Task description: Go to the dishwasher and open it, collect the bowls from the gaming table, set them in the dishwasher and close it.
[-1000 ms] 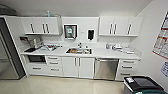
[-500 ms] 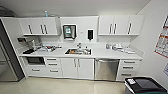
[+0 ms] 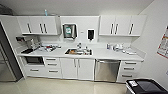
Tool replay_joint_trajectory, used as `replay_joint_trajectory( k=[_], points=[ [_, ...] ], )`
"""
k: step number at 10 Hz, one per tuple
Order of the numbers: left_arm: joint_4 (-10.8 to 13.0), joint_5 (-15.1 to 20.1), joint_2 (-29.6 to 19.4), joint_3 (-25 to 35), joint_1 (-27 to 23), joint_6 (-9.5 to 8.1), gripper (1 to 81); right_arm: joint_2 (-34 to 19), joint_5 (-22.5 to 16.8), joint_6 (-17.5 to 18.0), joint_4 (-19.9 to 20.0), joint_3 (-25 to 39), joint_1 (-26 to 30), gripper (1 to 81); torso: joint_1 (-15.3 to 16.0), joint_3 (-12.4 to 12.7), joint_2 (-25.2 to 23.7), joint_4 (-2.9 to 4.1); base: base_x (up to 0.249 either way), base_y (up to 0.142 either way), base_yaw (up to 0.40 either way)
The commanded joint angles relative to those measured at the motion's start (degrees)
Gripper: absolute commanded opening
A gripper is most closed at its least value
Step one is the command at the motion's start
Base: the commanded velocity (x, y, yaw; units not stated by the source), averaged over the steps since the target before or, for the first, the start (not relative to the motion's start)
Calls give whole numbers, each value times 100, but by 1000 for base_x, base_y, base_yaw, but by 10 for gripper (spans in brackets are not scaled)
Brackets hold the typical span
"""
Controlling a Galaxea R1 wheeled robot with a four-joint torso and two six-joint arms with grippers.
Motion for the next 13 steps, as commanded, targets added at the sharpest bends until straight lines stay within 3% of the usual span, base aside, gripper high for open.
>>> replay_joint_trajectory(
  k=[1,13],
  points=[
    [-38,316,-62,67,-257,4,811,-24,-341,-30,-35,81,225,811,3,0,0,0,83,0,0],
    [-29,316,-54,58,-239,4,811,11,-341,-30,-35,81,225,811,3,0,0,0,87,0,0]
  ],
)
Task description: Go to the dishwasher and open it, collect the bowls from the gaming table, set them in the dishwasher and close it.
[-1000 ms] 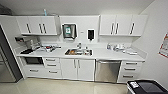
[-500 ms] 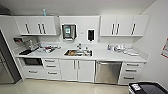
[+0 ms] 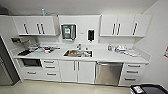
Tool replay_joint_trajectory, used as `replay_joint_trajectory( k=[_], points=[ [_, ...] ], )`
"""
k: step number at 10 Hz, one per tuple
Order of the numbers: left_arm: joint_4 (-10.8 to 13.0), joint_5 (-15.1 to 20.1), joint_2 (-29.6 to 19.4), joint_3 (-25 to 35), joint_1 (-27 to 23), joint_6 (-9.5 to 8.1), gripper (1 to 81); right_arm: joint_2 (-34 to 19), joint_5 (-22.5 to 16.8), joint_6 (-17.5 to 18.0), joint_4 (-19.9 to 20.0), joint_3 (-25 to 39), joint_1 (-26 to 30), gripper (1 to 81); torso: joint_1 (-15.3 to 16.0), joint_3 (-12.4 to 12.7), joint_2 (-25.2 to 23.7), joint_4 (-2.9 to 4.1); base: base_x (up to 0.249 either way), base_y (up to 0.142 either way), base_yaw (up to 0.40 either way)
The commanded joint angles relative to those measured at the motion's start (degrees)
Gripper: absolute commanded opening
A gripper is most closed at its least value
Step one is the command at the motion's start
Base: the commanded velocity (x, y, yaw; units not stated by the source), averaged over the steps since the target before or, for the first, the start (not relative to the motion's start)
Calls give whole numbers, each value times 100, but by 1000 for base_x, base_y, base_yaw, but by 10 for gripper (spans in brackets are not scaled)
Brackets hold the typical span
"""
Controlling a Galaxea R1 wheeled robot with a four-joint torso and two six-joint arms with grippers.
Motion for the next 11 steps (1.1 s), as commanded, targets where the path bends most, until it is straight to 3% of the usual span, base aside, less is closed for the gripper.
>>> replay_joint_trajectory(
  k=[1,11],
  points=[
    [-29,301,-46,63,-265,4,811,-2,-296,-30,-33,81,269,811,3,0,0,0,90,0,0],
    [-3,301,-29,55,-256,4,811,7,-296,-30,-68,80,251,811,3,0,0,0,97,0,0]
  ],
)
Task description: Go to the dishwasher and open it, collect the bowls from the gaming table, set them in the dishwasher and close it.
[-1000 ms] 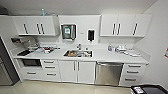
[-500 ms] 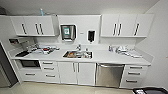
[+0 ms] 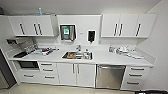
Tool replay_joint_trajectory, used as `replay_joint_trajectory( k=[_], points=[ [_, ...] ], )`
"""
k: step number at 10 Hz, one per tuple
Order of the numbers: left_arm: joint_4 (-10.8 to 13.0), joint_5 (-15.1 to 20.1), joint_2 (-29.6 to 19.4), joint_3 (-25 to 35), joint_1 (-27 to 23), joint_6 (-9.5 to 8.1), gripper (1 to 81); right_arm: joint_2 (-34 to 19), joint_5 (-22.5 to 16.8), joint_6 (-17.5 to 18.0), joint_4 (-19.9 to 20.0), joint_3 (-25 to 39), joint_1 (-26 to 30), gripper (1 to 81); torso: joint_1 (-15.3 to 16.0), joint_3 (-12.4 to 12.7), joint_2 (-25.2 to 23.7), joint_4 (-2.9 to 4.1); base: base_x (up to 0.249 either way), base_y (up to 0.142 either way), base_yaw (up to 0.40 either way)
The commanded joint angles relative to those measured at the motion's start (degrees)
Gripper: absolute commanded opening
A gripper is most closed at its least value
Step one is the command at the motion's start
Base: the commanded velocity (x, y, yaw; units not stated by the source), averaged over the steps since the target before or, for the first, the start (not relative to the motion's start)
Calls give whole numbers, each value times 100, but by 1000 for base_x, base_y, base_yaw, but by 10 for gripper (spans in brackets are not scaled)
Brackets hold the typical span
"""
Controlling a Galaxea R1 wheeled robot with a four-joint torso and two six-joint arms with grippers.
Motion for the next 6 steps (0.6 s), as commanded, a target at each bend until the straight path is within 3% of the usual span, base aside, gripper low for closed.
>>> replay_joint_trajectory(
  k=[1,6],
  points=[
    [-3,309,-29,63,-285,-5,811,-37,-304,-30,-62,63,262,811,3,0,0,0,109,0,0],
    [-11,301,-29,55,-276,4,811,-37,-304,-30,-62,55,262,811,3,0,0,0,110,0,0]
  ],
)
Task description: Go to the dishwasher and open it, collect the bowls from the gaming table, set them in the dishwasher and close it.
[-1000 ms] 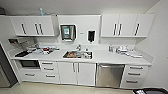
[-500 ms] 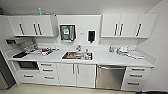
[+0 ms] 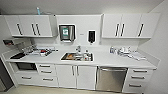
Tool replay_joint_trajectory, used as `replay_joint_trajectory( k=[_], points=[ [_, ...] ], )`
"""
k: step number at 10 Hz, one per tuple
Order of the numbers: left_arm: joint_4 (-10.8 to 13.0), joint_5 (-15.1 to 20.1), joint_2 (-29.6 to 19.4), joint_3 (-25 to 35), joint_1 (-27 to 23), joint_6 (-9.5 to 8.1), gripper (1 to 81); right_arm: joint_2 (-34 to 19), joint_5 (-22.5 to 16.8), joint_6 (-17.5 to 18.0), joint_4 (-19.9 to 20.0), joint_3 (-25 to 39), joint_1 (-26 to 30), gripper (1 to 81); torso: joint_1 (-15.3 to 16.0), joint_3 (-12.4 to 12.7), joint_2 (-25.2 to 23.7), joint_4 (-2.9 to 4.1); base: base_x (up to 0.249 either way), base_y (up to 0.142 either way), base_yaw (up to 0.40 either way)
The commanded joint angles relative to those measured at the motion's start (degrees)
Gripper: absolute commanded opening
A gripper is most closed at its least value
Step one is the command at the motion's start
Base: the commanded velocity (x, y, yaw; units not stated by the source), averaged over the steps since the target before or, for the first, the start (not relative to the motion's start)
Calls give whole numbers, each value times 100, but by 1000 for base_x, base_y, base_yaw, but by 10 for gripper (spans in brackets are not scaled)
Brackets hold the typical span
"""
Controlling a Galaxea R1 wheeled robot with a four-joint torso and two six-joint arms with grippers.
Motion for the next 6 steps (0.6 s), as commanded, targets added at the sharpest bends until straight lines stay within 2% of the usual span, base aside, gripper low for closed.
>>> replay_joint_trajectory(
  k=[1,6],
  points=[
    [-3,301,-45,55,-280,-5,811,-37,-305,-33,-62,56,267,811,3,0,0,0,111,0,0],
    [-3,301,-36,55,-280,4,811,-29,-305,-33,-62,56,267,811,3,0,0,0,111,0,0]
  ],
)
